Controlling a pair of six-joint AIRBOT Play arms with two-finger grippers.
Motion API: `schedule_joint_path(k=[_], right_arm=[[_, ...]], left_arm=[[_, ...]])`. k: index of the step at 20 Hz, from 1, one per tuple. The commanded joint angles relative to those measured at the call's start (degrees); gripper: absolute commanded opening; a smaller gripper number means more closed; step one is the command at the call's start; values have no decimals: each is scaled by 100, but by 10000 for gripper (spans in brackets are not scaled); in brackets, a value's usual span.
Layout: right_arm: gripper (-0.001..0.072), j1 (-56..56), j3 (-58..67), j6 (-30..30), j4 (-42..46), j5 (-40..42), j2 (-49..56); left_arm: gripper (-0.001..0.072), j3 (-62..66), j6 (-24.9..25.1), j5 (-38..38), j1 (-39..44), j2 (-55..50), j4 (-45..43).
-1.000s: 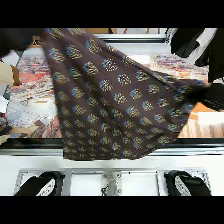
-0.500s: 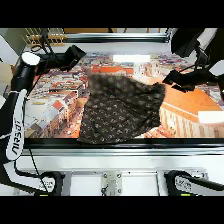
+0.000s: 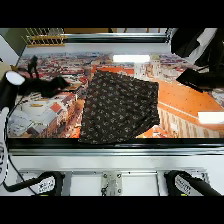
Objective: Fold the clothes and pants, and hang the long-sleeved shirts on hangers.
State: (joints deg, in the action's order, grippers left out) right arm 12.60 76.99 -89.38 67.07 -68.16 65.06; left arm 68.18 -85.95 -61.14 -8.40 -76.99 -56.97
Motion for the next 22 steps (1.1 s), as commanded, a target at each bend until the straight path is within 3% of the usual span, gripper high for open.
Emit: schedule_joint_path(k=[1,7,15,20,21,22], right_arm=[[584,2,-691,157,83,-254,-848],[584,4,-1167,153,57,-262,-1316],[584,4,-1167,155,-190,-264,-1318],[584,11,-1167,155,-175,-282,-1318],[584,11,-1169,157,-170,-308,-1316],[584,13,-1174,157,-166,-343,-1314]], left_arm=[[669,-2201,-111,-404,-269,973,-603],[669,-4216,-339,192,-197,1690,-120],[669,-4269,-341,892,868,970,1191],[668,-3711,-382,935,1458,619,1154],[534,-3641,-452,933,1534,542,1156],[229,-3576,-442,931,1600,470,1150]])
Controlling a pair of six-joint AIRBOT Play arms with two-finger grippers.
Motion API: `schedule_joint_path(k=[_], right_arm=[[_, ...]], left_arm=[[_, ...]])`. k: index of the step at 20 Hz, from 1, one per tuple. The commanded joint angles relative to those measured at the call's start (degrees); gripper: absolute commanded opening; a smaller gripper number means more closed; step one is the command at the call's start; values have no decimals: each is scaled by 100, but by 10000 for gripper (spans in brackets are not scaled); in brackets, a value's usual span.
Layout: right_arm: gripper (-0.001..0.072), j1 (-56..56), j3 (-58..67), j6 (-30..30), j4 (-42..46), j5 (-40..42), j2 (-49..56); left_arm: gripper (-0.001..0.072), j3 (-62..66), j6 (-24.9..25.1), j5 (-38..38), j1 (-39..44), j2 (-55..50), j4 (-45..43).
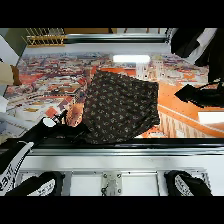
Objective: Fold the clothes and pants, and hang the long-sleeved shirts on hangers.
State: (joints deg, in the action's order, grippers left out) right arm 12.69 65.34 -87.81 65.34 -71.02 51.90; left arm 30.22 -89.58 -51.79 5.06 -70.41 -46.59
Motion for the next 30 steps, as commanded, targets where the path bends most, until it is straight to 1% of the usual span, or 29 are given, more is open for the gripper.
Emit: schedule_joint_path(k=[1,4,6,8,10,12,14,15,19,20,22,25,28,29,30], right_arm=[[584,9,-26,2,22,-142,2],[585,13,-378,-57,505,-380,2],[587,15,-1016,-555,785,-227,4],[589,9,-1871,-990,723,378,85],[588,7,-2723,-1504,396,1283,302],[588,0,-3296,-1589,-245,2192,608],[588,0,-3545,-1342,-811,2820,984],[587,-7,-3541,-1078,-1036,2983,1189],[587,-7,-3541,240,-2339,3305,1668],[587,-7,-3541,446,-2546,3340,1725],[586,-7,-3541,538,-2699,3362,1816],[584,-85,-3541,562,-2697,3353,1958],[576,-308,-3539,861,-2697,3348,1976],[549,-358,-3536,903,-2656,3311,1969],[258,-372,-3528,903,-2570,3226,1958]], left_arm=[[7,278,-57,-7,297,-234,111],[9,407,-15,-85,293,-83,74],[9,402,-20,-129,293,190,-212],[9,393,-20,-256,293,411,-417],[9,396,-22,-278,293,584,-560],[9,396,-22,-251,293,695,-632],[9,396,-22,-258,293,726,-629],[9,396,-20,-262,293,723,-636],[9,396,-22,-260,293,723,-629],[9,396,-22,-260,293,723,-629],[9,396,-22,-247,293,723,-629],[9,396,-22,-214,293,723,-629],[9,396,-22,-219,293,723,-629],[9,396,-22,-219,293,723,-629],[9,396,-22,-219,293,723,-634]])
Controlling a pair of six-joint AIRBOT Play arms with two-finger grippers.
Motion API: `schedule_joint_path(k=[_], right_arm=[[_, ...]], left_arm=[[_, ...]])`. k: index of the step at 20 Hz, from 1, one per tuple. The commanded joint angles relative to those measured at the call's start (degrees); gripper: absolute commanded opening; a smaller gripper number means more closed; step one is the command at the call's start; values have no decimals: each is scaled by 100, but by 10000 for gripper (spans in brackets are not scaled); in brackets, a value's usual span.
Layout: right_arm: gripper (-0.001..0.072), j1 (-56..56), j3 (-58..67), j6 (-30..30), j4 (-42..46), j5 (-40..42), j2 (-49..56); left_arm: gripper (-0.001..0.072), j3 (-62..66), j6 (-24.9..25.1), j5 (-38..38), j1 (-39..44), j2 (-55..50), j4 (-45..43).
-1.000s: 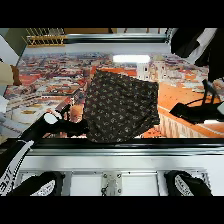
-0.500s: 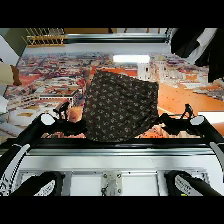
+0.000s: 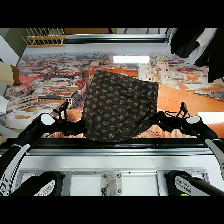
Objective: Fold the clothes and pants, and hang the long-sleeved shirts on hangers.
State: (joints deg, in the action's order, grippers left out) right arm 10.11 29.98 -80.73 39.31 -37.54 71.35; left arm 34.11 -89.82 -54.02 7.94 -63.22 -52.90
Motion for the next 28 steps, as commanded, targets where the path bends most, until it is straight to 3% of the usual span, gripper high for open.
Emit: schedule_joint_path(k=[1,2,3,7,12,16,20,24,28], right_arm=[[98,-114,35,192,166,-192,4],[85,-114,79,192,352,-289,-22],[18,-114,162,190,643,-448,-72],[15,-114,957,101,1869,-1403,-669],[15,-114,3364,-9,2245,-3298,-1952],[15,-114,4656,-857,2245,-4111,-2999],[14,-114,4822,-1893,2245,-4752,-3873],[15,-116,4806,-2796,2240,-5761,-3901],[14,-302,4465,-2695,2234,-5842,-2909]], left_arm=[[9,9,2,4,-11,4,-7],[9,11,2,4,-48,4,4],[9,11,2,-2,-109,7,2],[8,546,50,-267,-562,365,-13],[9,3368,70,-811,-1113,1609,-4],[8,5270,68,-684,-1174,2531,-13],[8,6030,61,-577,-1174,3101,-17],[8,6218,42,-863,-1174,2684,-20],[8,5580,37,-981,-1174,1368,-4]])
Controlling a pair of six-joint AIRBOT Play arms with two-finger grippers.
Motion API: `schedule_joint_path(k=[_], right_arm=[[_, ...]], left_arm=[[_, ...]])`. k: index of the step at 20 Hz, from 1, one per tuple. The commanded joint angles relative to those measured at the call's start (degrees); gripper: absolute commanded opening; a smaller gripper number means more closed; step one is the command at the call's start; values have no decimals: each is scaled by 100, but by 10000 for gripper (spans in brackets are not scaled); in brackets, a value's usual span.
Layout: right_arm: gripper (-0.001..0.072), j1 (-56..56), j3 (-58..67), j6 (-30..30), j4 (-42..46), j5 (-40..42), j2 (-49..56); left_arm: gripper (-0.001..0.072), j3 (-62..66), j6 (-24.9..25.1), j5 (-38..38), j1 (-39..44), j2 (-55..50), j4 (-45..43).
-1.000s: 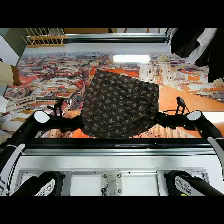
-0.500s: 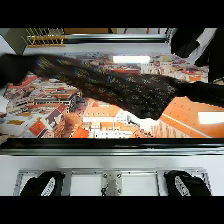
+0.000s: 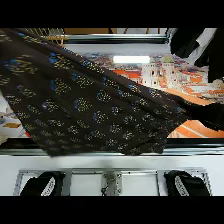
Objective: Fold the clothes and pants, and hang the long-sleeved shirts on hangers.
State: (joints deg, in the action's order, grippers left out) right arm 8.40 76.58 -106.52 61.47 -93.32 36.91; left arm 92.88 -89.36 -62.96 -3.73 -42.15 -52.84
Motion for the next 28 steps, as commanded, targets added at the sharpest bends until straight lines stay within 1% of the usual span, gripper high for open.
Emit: schedule_joint_path(k=[1,3,4,7,9,11,14,15,17,19,22,24,25,28], right_arm=[[14,-254,-304,9,50,-168,935],[15,-518,-358,361,61,181,1965],[15,-586,-356,466,50,557,2531],[14,-579,-87,568,37,1532,3989],[15,-564,304,632,50,1803,4651],[15,-564,599,627,98,2046,4918],[15,-575,702,629,428,2109,4765],[15,-616,693,627,706,1998,4664],[15,-765,568,629,1425,1725,4415],[15,-909,219,629,1829,1576,4151],[15,-990,-544,629,1908,1674,3906],[15,-1005,-1008,627,1910,1836,3899],[15,-1034,-1220,627,1908,1958,3901],[16,-1078,-1663,627,1893,2203,3901]], left_arm=[[8,-516,-7,-4,-7,-1167,-7],[8,-793,-7,98,-4,-2175,46],[9,-811,-2,153,13,-2732,37],[9,-350,9,42,94,-4260,50],[8,133,20,-153,186,-5010,44],[9,522,15,-332,184,-5355,52],[8,660,26,-678,125,-5230,-24],[8,503,155,-765,127,-5051,-55],[8,-278,188,-684,144,-4496,-214],[8,-1467,260,-367,149,-3845,-306],[8,-3154,365,146,149,-3171,-295],[9,-4094,422,435,203,-2924,-291],[9,-4503,531,664,269,-2841,-295],[8,-5213,654,1257,498,-2844,-286]])
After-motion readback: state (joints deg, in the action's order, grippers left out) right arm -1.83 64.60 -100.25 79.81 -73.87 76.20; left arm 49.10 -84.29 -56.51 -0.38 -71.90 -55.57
